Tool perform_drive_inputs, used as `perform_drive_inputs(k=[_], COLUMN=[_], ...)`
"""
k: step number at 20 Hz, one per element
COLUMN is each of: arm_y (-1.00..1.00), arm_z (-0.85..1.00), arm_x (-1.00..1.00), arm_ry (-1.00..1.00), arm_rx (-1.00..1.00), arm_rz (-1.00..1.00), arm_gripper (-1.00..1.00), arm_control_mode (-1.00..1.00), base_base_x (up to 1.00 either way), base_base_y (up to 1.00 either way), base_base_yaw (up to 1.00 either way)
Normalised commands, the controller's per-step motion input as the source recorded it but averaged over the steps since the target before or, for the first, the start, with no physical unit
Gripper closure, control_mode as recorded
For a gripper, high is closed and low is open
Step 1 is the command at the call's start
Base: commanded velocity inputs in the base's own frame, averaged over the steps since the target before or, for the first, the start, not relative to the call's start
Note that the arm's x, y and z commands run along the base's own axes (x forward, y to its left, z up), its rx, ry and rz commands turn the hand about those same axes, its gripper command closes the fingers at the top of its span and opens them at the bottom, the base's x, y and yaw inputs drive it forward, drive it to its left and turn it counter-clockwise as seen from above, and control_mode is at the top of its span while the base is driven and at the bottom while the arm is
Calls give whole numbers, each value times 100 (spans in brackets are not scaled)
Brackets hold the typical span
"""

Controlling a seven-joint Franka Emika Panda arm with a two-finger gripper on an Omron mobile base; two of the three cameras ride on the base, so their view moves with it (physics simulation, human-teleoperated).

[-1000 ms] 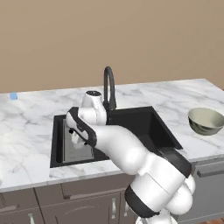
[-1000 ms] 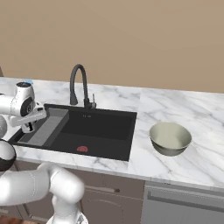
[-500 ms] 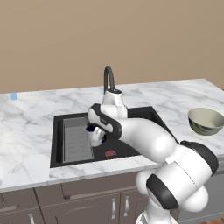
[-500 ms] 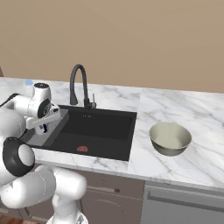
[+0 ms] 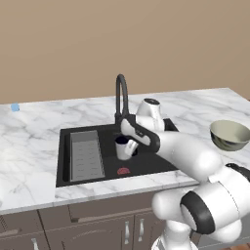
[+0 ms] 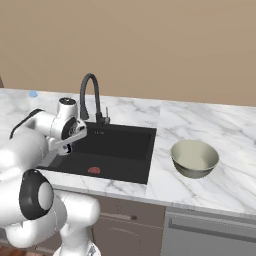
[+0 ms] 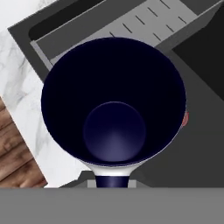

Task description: Pick the mug and place it in the sink. Pick the bowl and place it in the open cabinet and then close the cabinet.

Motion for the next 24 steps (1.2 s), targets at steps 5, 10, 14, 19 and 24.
perform_drive_inputs(k=[5,10,14,19,24], arm_y=[-51,-52,-51,-39,-46], arm_z=[0,0,0,0,0], arm_x=[0,10,23,38,26], arm_ry=[-16,-9,1,11,11], arm_rx=[0,0,9,15,18], arm_rz=[0,0,0,0,0], arm_gripper=[100,100,100,100,100], arm_control_mode=[-100,-100,-100,-100,-100], base_base_x=[0,0,0,0,0], base_base_y=[0,0,0,0,0], base_base_yaw=[0,0,0,0,0])
